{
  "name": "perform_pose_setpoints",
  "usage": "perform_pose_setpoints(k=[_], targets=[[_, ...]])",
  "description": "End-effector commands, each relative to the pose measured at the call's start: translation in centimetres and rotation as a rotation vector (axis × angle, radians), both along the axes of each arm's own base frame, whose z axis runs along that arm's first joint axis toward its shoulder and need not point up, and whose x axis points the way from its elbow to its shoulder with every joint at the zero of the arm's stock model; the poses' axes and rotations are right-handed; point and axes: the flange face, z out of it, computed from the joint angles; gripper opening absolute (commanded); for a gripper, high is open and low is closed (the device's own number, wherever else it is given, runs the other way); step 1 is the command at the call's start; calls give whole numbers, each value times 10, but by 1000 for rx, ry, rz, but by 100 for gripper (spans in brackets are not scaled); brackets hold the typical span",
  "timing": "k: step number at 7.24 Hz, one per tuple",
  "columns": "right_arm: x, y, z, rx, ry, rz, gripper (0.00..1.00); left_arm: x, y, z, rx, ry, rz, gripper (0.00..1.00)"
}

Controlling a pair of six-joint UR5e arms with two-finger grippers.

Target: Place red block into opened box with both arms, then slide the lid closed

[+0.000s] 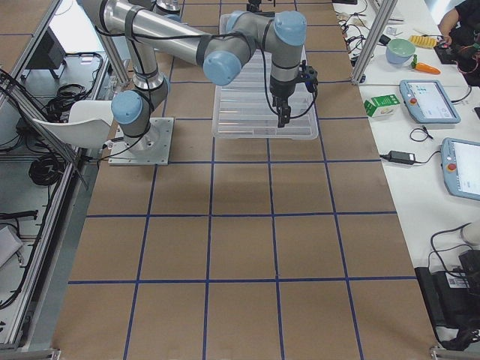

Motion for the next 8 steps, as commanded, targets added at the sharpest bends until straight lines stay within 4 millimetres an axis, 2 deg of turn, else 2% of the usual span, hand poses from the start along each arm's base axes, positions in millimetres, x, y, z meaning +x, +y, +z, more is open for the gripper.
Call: perform_pose_setpoints(k=[1,3,4,5,6,7,8], targets=[[18,36,48,19,3,-4,100,3,-5,8,-18,-16,-11,0],[27,42,55,19,-18,-74,100,11,-30,74,-34,-113,-45,0],[57,38,55,18,-17,-131,100,4,-38,110,-18,-105,-64,0],[108,32,55,14,-6,-135,100,-21,-42,153,-2,-96,-106,0],[159,31,53,16,-7,-170,100,-68,-51,200,-29,-115,-190,0],[203,28,45,26,-5,-179,100,-115,-55,229,-49,-124,-260,0],[239,20,38,-6,-5,-169,100,-156,-56,251,-66,-155,-295,0]])
